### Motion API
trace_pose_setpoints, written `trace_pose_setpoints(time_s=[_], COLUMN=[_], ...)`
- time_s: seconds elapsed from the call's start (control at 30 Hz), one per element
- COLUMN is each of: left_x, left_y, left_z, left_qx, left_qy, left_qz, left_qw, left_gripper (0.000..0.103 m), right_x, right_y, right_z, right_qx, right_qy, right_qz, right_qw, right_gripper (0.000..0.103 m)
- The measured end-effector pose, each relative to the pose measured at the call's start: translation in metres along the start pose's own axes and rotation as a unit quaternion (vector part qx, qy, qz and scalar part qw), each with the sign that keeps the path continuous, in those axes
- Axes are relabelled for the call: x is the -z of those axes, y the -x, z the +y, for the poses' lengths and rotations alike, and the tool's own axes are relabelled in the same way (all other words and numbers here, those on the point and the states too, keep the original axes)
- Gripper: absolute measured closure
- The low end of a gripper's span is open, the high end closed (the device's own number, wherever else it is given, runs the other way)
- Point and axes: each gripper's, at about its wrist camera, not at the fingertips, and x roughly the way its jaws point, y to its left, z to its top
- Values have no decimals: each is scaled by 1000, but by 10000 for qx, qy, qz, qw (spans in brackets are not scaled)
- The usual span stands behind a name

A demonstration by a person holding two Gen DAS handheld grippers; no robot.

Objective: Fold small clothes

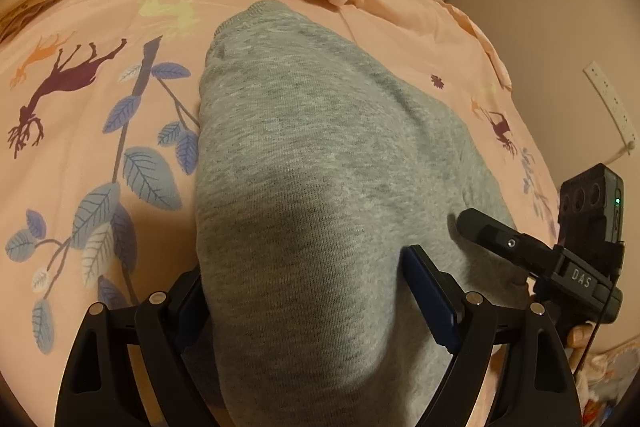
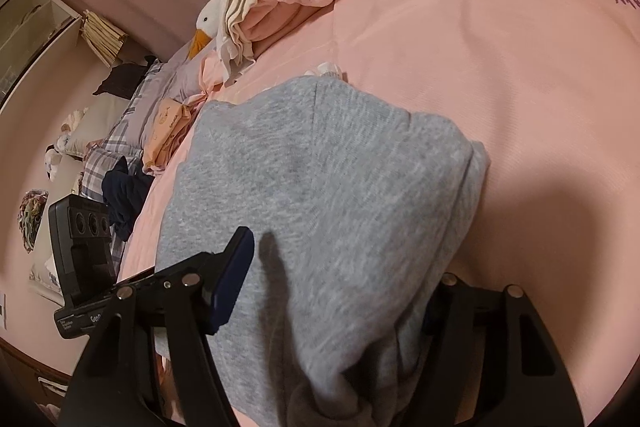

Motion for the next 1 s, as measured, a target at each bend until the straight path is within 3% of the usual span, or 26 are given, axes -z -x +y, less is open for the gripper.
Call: trace_pose_setpoints(time_s=[0.13, 0.33, 0.73, 1.0], left_x=[0, 1, 4, 6], left_y=[-1, 3, 17, 31], left_z=[-2, -1, 4, 0], left_qx=[-27, -46, -19, -74], left_qy=[-20, 19, 54, -29], left_qz=[-32, -130, -345, -519], left_qw=[10000, 9999, 9994, 9986], left_gripper=[16, 20, 40, 41], right_x=[1, 3, 6, 11], right_y=[-1, 1, 14, 24], right_z=[0, 15, 60, 81], right_qx=[83, 288, 352, 218], right_qy=[24, 320, 1167, 1563], right_qz=[-42, -227, -779, -1014], right_qw=[10000, 9988, 9895, 9823], right_gripper=[57, 71, 77, 78])
